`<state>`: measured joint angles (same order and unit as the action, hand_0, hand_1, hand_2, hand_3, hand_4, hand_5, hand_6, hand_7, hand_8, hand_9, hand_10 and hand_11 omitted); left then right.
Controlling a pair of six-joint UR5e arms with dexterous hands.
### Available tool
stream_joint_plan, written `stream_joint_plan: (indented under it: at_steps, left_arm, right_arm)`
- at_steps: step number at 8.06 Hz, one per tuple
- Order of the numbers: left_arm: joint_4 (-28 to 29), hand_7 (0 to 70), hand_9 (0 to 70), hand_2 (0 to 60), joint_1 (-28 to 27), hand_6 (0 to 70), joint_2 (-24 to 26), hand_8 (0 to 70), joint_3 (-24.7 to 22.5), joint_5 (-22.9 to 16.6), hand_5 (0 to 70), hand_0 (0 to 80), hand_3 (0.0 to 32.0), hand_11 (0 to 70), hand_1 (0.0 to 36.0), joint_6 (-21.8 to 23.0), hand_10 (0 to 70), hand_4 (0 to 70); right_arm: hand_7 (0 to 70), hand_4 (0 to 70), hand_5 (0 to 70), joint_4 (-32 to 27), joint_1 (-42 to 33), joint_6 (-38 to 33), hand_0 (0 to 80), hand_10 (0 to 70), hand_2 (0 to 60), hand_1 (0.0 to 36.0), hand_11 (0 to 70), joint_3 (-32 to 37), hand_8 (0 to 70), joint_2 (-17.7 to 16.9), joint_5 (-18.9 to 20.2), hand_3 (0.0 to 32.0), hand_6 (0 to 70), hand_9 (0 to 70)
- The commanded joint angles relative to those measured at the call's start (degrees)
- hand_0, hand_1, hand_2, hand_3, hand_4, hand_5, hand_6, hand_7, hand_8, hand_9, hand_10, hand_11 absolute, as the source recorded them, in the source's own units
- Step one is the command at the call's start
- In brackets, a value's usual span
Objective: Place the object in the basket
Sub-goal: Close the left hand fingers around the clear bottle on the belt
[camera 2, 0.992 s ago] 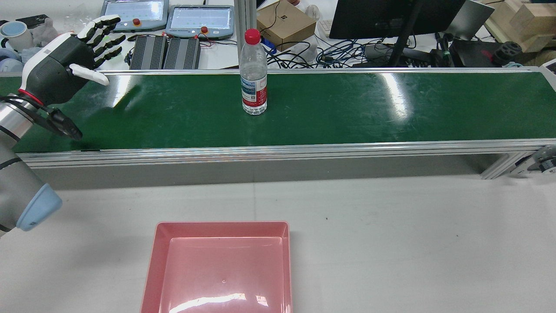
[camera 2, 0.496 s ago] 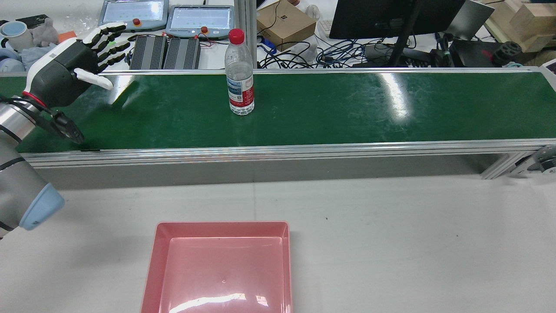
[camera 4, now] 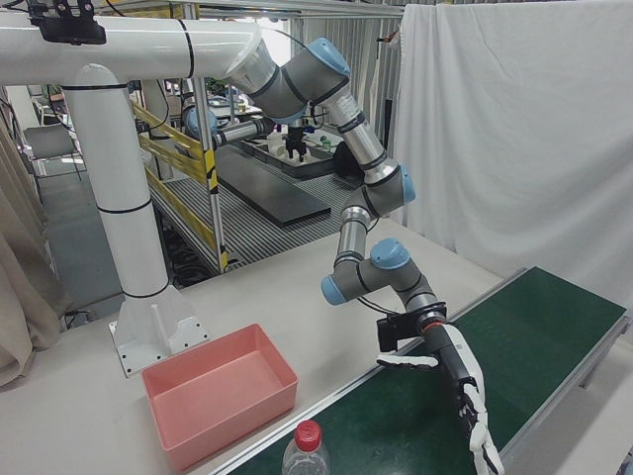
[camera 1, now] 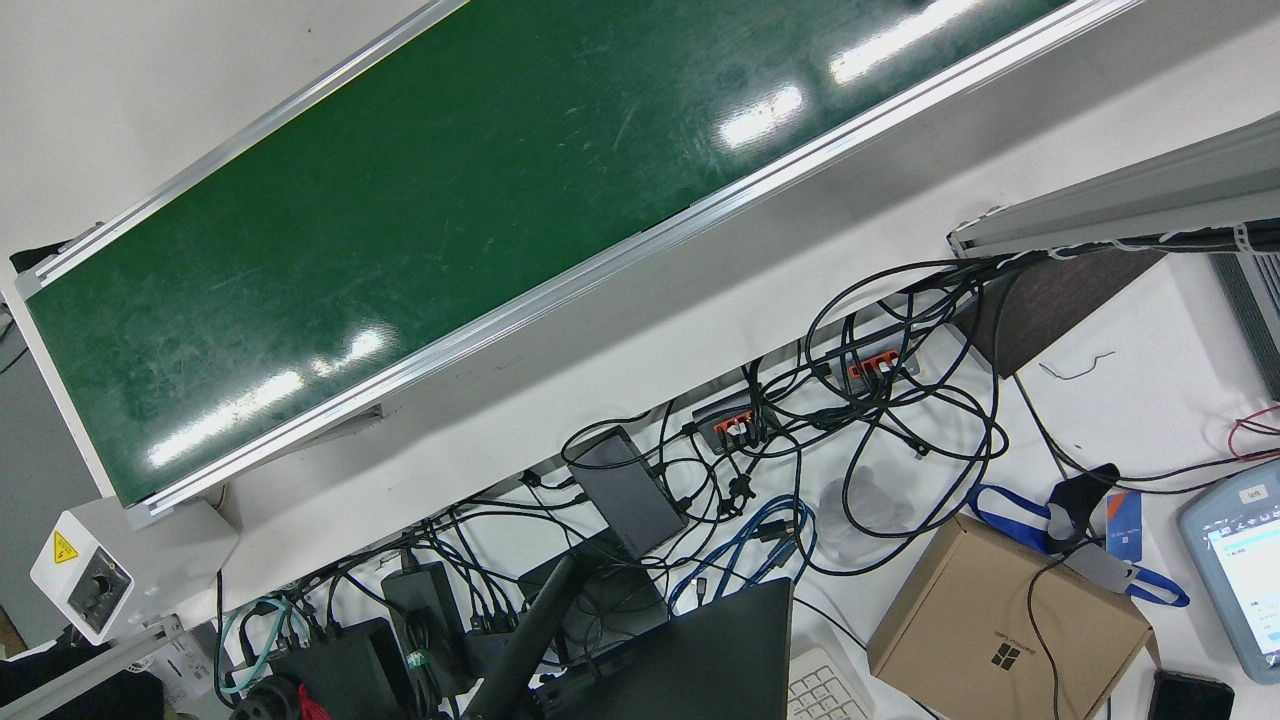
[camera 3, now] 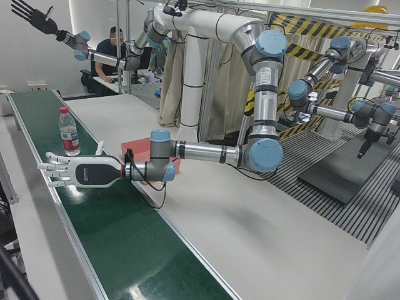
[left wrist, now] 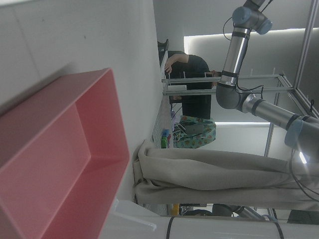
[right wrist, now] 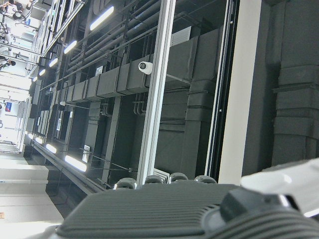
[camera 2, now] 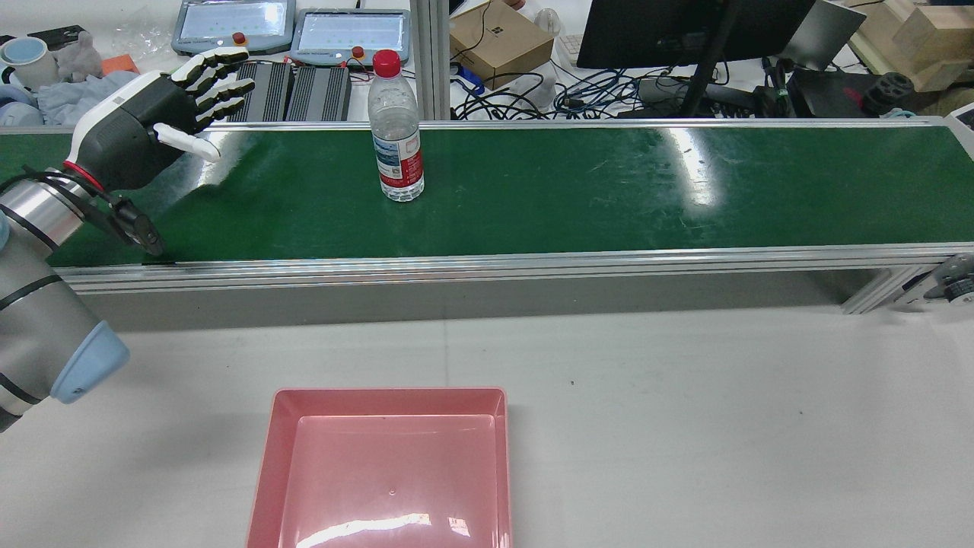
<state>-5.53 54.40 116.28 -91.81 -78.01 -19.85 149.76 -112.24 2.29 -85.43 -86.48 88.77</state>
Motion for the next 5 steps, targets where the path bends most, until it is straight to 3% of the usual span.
stream_joint_plan:
  at_steps: [1,5]
  left_arm:
    - [-0.3,3.8,11.9,0.0,-2.2,5.8,1.7,11.8,0.4,-0.6,25.4,57.7,9.8,8.6,5.8,0.1,4.9,4.1]
    - [-0.9,4.2,12.6,0.0,-1.8,6.2,3.6,12.5,0.5,-0.4,26.3,57.4,8.4,9.0,6.8,0.2,5.2,5.4]
  right_arm:
    - [0.0,0.0,0.0,0.0,0.0,0.0,0.0,0.0,0.0,0.0,0.0,0.0,0.0,0.0,0.0,0.0,0.0,0.0]
    - [0.0,0.0,0.0,0.0,0.0,0.0,0.0,0.0,0.0,0.0,0.0,0.0,0.0,0.0,0.0,0.0,0.0,0.0]
